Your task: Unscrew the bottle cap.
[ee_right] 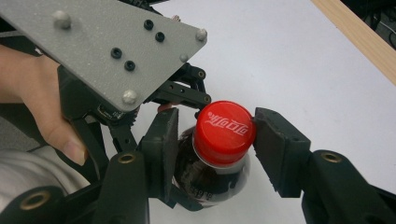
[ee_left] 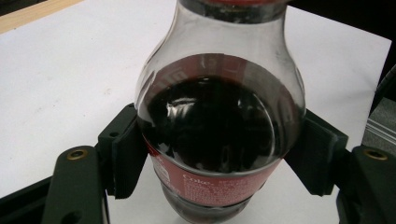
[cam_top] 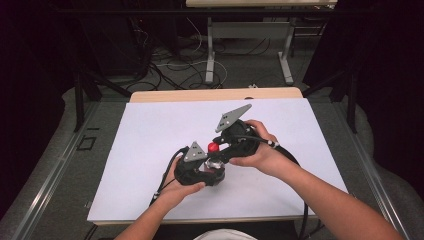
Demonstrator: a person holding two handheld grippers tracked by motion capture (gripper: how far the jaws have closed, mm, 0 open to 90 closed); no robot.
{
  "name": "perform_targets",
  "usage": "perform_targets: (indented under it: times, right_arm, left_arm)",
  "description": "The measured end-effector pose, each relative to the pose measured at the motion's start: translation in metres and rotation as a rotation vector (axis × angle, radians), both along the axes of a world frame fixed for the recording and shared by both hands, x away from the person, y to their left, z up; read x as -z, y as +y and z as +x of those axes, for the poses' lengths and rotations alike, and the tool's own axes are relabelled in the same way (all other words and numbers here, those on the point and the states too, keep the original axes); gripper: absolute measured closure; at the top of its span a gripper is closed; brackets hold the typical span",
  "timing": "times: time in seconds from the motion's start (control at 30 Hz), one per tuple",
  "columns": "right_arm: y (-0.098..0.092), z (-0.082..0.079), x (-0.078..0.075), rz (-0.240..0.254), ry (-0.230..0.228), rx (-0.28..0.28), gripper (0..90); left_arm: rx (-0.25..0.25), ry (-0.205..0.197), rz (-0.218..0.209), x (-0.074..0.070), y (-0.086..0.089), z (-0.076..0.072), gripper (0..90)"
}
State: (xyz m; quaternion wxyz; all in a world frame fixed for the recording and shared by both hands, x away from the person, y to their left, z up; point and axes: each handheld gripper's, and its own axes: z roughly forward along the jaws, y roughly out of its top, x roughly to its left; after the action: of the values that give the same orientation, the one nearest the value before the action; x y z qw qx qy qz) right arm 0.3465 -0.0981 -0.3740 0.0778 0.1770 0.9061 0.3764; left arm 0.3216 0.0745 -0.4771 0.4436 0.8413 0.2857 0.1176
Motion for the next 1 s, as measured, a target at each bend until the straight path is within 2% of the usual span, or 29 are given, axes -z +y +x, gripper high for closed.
perform_targets:
  times: [0.13,0.2,0.23,0.27,0.33,0.5,0.6,0.67,0.73,0.77,0.8,0.83,0.9,0.93,1.0]
  right_arm:
    - [0.004,0.002,0.002,-0.004,-0.006,-0.005,52.1]
    - [0.006,0.004,0.002,-0.008,-0.020,-0.017,54.7]
    - [0.007,0.005,0.002,-0.014,-0.012,-0.020,55.6]
    - [0.008,0.006,0.002,-0.011,-0.014,-0.019,56.6]
    - [0.009,0.007,0.001,-0.015,0.005,-0.009,58.4]
    - [0.010,0.014,-0.002,-0.020,0.048,-0.039,60.5]
    - [0.009,0.019,-0.004,-0.038,0.071,-0.102,60.9]
    - [0.009,0.024,-0.005,-0.058,0.050,-0.166,61.0]
    - [0.008,0.027,-0.006,-0.069,0.058,-0.212,61.1]
    - [0.008,0.030,-0.006,-0.069,0.041,-0.265,61.0]
    - [0.008,0.031,-0.006,-0.075,0.044,-0.284,61.0]
    - [0.008,0.034,-0.006,-0.076,0.031,-0.330,61.1]
    - [0.006,0.037,-0.006,-0.074,0.045,-0.367,61.1]
    - [0.006,0.038,-0.007,-0.073,0.046,-0.386,61.1]
    - [0.005,0.039,-0.006,-0.066,0.038,-0.413,61.1]
  left_arm:
    - [0.005,0.000,0.006,0.000,-0.001,0.000,29.7]
    - [-0.004,-0.006,-0.005,0.001,-0.002,-0.001,29.7]
    - [0.009,0.004,0.006,0.000,-0.001,-0.001,29.7]
    - [0.000,-0.006,-0.004,0.001,-0.002,-0.001,29.7]
    - [0.003,-0.008,-0.003,0.000,-0.002,-0.001,29.7]
    - [0.012,0.000,0.003,0.000,-0.001,-0.001,29.7]
    - [0.016,0.004,-0.002,0.000,-0.001,-0.001,29.7]
    - [0.022,-0.006,0.000,0.000,-0.001,-0.001,29.7]
    - [0.025,-0.006,0.001,0.000,-0.001,-0.001,29.7]
    - [0.028,-0.006,0.001,0.000,-0.002,-0.001,29.7]
    - [0.025,-0.010,-0.003,0.000,-0.002,-0.002,29.8]
    - [0.025,-0.010,-0.004,0.000,-0.003,-0.002,29.7]
    - [0.027,-0.003,-0.013,0.000,-0.003,-0.003,29.8]
    - [0.031,-0.017,-0.004,0.000,-0.003,-0.002,29.7]
    - [0.045,0.001,0.003,-0.001,-0.002,-0.003,29.8]
